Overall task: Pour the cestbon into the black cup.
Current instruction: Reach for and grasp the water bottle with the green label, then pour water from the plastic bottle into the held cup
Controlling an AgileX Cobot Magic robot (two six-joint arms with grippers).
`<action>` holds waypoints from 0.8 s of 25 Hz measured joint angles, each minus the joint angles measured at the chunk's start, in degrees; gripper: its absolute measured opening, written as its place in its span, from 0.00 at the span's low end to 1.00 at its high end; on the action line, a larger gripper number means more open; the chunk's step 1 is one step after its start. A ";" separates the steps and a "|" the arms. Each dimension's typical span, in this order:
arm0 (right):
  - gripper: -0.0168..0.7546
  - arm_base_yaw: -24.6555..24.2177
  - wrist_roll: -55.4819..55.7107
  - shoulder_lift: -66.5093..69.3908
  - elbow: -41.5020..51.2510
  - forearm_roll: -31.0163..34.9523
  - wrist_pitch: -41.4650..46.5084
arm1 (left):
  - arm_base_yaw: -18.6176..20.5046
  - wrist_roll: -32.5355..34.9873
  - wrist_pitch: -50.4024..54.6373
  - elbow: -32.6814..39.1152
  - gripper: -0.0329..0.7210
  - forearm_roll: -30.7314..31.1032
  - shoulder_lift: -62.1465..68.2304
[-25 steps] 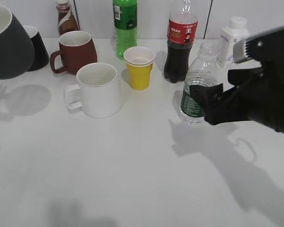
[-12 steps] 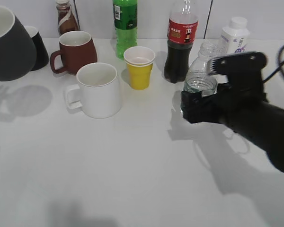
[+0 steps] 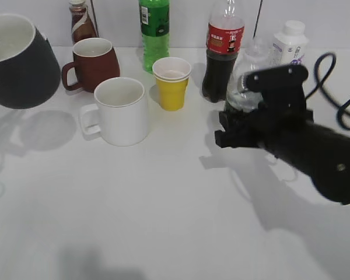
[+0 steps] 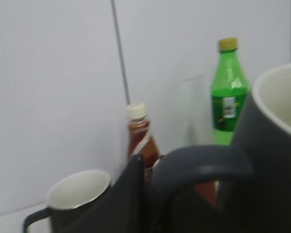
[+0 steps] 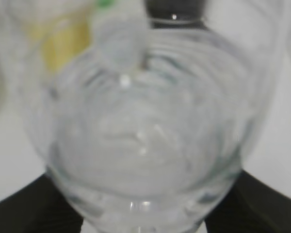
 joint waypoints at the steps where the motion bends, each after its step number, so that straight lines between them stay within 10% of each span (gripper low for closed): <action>1: 0.62 0.00 -1.76 -2.28 0.00 -2.73 0.98 | -0.72 -0.52 0.00 0.00 0.11 0.57 -0.47; 9: 0.62 0.00 -16.17 -14.75 -8.23 -20.39 20.71 | -15.16 -3.37 13.70 0.00 0.11 5.72 -4.97; 20: 0.62 0.00 -39.09 -14.80 -17.06 -26.64 30.47 | -33.93 -5.14 22.11 0.00 0.11 -5.78 -5.11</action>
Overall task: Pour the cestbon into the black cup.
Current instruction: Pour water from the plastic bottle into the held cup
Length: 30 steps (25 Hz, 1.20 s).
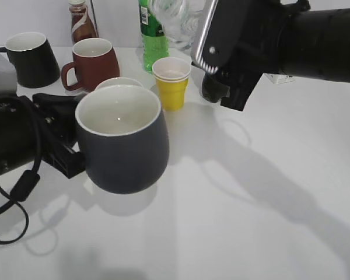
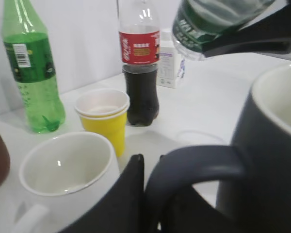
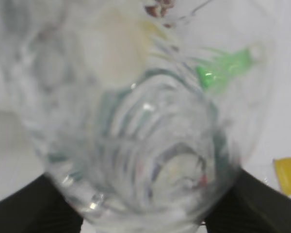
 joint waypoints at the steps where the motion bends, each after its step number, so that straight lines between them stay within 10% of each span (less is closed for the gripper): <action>1: 0.62 0.00 -2.01 0.00 0.00 -0.14 0.08 | -0.46 0.00 0.20 0.00 0.11 -0.20 0.00; 30: 0.62 0.00 -32.71 5.63 0.00 0.87 -21.07 | -5.05 -0.43 19.59 -9.17 0.11 -2.94 0.00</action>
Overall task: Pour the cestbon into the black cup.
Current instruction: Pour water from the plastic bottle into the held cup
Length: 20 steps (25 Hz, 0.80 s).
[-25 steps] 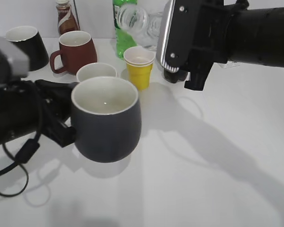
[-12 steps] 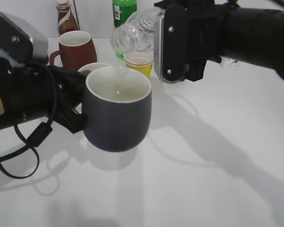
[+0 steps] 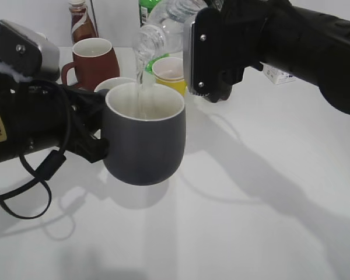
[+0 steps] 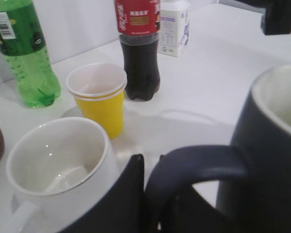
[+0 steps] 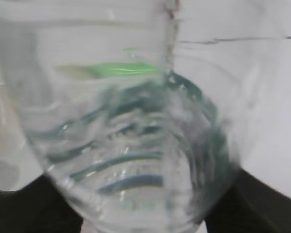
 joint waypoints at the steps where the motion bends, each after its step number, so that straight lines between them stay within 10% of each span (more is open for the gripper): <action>1: 0.62 0.00 -0.44 0.02 0.00 -0.27 -0.14 | 0.00 0.00 0.00 0.00 0.11 -0.15 0.00; 20: 0.62 0.00 -6.73 0.13 0.00 -0.85 -4.79 | 0.00 0.00 0.36 0.00 0.11 -0.20 -0.58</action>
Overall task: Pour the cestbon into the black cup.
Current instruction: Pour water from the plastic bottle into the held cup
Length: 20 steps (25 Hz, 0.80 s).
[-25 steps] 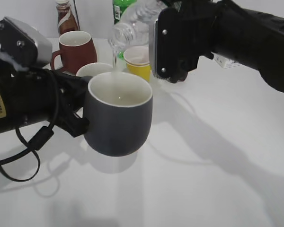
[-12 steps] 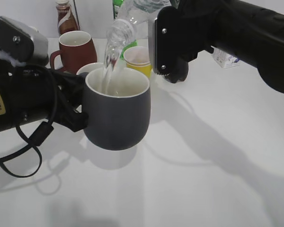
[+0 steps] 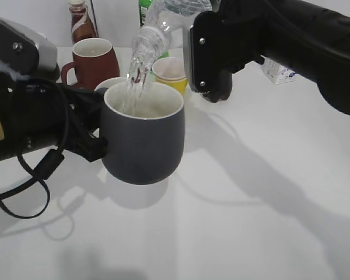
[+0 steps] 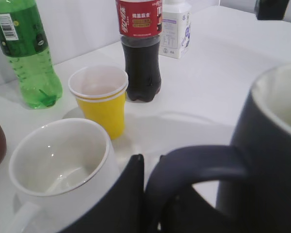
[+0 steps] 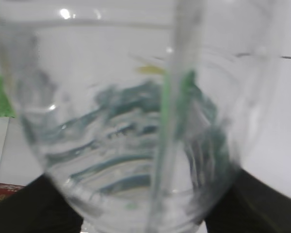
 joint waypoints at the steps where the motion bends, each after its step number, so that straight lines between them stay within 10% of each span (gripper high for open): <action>1: 0.62 0.00 0.00 0.00 0.00 0.00 0.00 | 0.00 0.00 0.00 0.00 0.11 0.00 0.00; 10: 0.62 0.00 16.47 0.00 -0.11 -0.37 11.23 | 1.31 0.00 -2.22 0.00 0.11 0.00 0.00; 20: 0.62 -0.22 84.72 -6.20 -0.11 -9.36 17.63 | 7.09 0.82 -8.52 0.00 0.11 -0.01 0.00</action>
